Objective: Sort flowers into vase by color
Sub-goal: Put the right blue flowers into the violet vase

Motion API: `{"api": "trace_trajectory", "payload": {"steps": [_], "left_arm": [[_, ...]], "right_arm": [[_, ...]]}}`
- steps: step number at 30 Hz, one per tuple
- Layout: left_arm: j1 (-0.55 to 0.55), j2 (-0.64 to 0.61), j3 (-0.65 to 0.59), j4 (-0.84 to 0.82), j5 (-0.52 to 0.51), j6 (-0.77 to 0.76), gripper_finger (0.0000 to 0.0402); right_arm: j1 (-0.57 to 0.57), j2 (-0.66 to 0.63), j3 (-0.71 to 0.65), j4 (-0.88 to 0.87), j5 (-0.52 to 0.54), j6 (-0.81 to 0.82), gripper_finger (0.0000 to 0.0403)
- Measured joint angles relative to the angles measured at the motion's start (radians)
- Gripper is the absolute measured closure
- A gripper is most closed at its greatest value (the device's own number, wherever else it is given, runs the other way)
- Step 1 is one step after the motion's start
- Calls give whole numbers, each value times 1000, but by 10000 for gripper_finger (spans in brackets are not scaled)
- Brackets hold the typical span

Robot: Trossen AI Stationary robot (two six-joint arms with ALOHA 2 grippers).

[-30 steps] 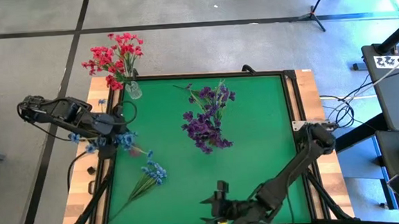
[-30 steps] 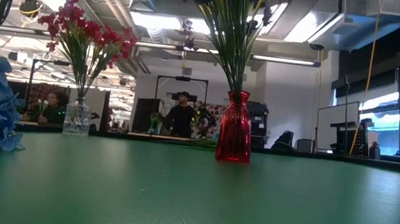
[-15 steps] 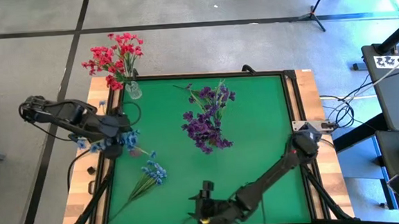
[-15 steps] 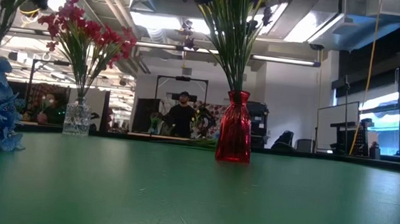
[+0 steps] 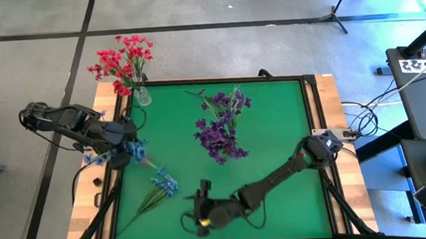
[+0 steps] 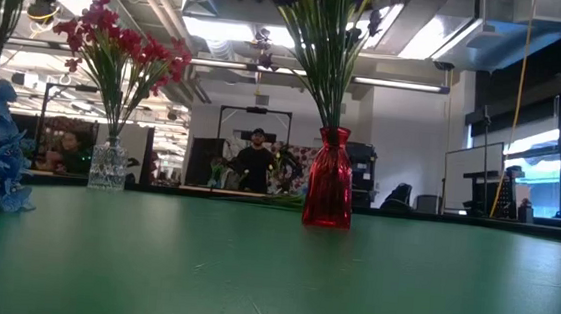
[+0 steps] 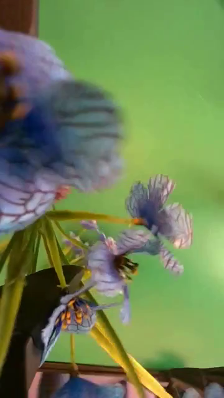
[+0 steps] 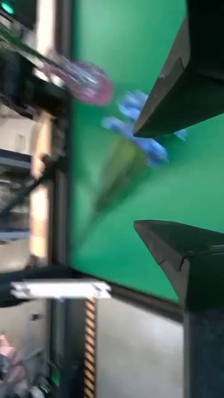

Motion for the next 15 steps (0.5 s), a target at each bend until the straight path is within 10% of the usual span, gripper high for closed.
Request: {"api": "trace_trajectory", "payload": {"steps": [15], "left_arm": [[0, -24, -3, -92, 62, -113, 168]], "right_arm": [[-97, 57, 0, 131, -183, -51, 173]]}}
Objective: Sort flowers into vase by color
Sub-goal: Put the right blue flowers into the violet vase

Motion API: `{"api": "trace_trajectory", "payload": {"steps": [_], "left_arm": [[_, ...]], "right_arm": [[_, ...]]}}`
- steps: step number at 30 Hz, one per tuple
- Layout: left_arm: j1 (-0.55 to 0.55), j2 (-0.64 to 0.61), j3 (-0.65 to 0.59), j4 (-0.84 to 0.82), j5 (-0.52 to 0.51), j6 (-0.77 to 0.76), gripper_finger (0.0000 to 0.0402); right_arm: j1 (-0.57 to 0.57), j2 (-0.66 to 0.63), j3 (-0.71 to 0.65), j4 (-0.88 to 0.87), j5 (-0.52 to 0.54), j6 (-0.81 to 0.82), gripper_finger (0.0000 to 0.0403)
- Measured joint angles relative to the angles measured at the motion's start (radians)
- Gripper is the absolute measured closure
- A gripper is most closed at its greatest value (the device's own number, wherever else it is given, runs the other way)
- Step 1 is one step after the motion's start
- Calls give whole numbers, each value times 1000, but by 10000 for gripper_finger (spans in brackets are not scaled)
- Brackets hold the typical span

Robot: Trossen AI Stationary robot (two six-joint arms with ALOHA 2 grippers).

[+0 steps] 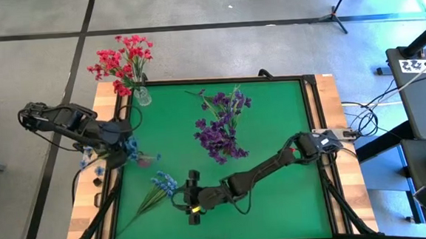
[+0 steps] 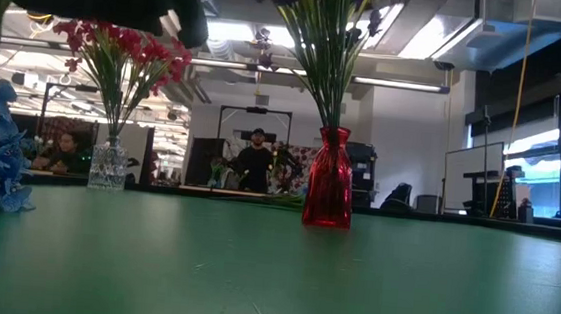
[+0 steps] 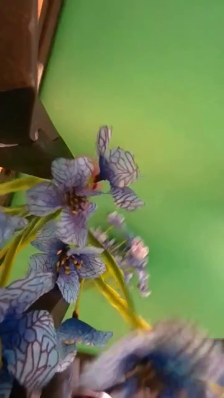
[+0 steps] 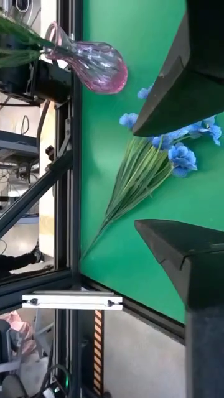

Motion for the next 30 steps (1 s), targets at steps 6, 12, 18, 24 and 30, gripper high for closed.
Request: {"api": "trace_trajectory", "payload": {"steps": [6, 12, 18, 24, 30], "left_arm": [[0, 2, 0, 2, 2, -26, 163], [0, 3, 9, 18, 139, -71, 163], [0, 4, 58, 12, 127, -92, 165], [0, 3, 142, -14, 42, -67, 166], [0, 4, 240, -20, -39, -68, 166]], "right_arm": [[0, 1, 0, -3, 0, 25, 173], [2, 1, 0, -6, -16, 28, 173], [2, 1, 0, -5, -26, 39, 173], [5, 1, 0, -4, -26, 40, 173], [10, 1, 0, -4, -26, 51, 173]]}}
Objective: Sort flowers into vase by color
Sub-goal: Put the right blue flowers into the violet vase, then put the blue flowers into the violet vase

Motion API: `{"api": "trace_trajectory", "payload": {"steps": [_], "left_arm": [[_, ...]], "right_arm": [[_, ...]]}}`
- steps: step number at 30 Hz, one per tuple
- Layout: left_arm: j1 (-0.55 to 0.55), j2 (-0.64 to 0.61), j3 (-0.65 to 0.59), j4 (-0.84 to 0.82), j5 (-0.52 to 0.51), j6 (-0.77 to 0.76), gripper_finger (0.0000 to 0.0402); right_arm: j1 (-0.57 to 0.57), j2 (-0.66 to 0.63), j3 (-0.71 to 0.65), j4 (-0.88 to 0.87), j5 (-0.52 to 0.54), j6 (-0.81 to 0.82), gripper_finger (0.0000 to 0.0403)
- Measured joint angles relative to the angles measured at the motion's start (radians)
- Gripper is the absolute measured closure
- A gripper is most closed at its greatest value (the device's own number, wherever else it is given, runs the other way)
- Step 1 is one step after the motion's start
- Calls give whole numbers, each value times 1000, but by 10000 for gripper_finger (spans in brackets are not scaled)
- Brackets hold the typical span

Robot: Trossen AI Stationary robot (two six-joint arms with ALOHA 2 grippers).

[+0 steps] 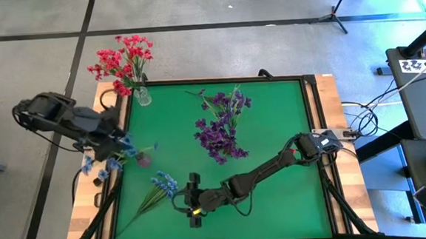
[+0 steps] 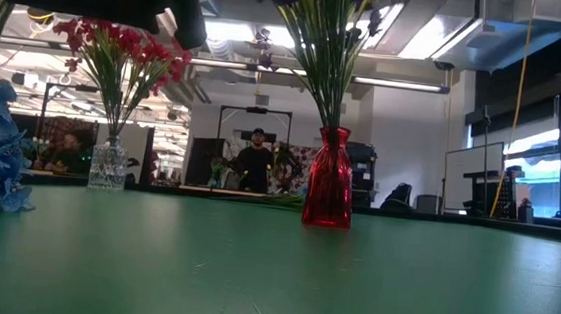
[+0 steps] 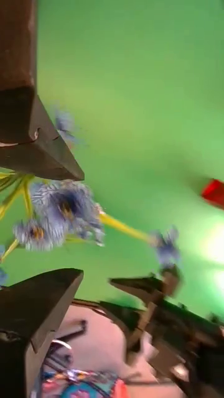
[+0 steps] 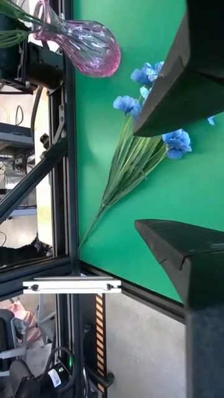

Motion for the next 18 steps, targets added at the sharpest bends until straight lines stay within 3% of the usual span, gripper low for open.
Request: {"api": "trace_trajectory", "payload": {"steps": [4, 7, 11, 18], "left_arm": [[0, 12, 88, 36, -50, 2, 166], [0, 24, 144, 163, -51, 6, 166], [-1, 66, 157, 299, 32, 32, 166], [-78, 218, 155, 294, 111, 62, 166]], "right_arm": [[0, 0, 0, 0, 0, -7, 173], [4, -9, 0, -5, 0, -41, 173], [11, -50, 0, -23, 29, -79, 173], [52, -126, 0, -203, 113, -71, 173]]}}
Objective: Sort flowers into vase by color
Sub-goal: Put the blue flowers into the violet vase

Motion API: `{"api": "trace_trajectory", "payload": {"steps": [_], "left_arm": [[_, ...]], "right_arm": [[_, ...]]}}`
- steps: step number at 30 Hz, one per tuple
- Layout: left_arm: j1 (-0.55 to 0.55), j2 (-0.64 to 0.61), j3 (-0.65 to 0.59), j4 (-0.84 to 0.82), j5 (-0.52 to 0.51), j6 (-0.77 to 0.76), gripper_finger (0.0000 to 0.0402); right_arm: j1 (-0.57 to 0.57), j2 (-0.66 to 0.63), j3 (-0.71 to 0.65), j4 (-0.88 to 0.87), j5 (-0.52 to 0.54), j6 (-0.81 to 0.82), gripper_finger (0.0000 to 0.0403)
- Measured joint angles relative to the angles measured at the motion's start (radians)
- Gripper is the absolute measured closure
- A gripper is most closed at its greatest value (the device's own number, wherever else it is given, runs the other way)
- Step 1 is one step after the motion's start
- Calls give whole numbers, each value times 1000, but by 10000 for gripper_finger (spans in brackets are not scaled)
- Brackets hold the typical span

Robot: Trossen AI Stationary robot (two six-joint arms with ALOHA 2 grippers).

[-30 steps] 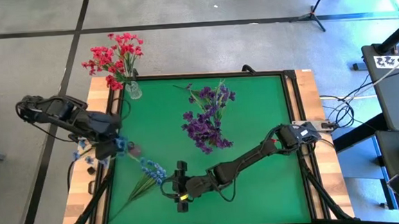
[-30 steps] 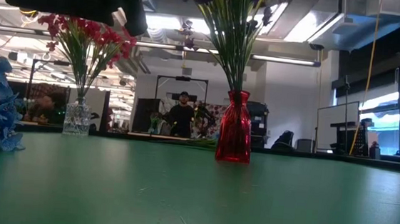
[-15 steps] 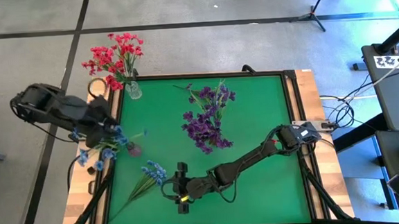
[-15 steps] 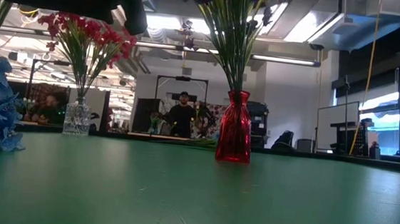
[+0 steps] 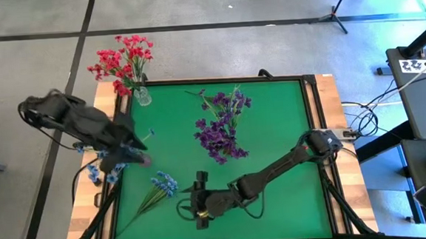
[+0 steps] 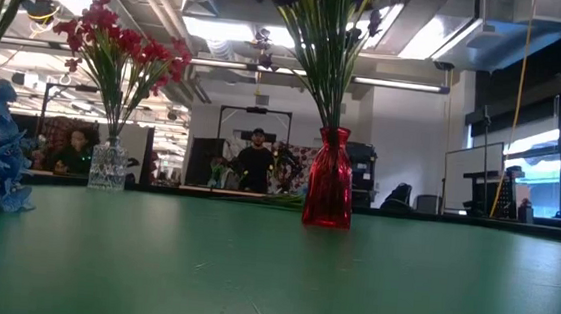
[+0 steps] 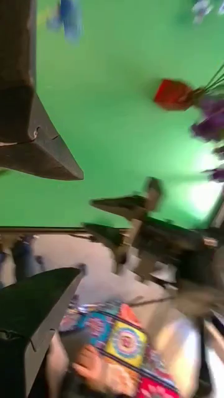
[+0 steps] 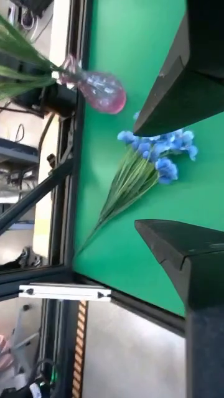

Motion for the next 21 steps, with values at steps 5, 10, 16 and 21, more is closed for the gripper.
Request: {"api": "trace_trajectory", "payload": {"steps": [5, 10, 16, 21], "left_arm": [[-87, 86, 0, -6, -23, -12, 166], [-175, 192, 0, -24, -90, -70, 166], [-224, 333, 0, -90, -88, -171, 166], [-241, 436, -1, -130, -58, -212, 166]], "right_arm": [[48, -52, 1, -136, 76, 66, 173], [96, -95, 1, -261, 170, 149, 173], [139, -118, 1, -325, 242, 238, 173], [150, -119, 1, -338, 264, 260, 173]]}}
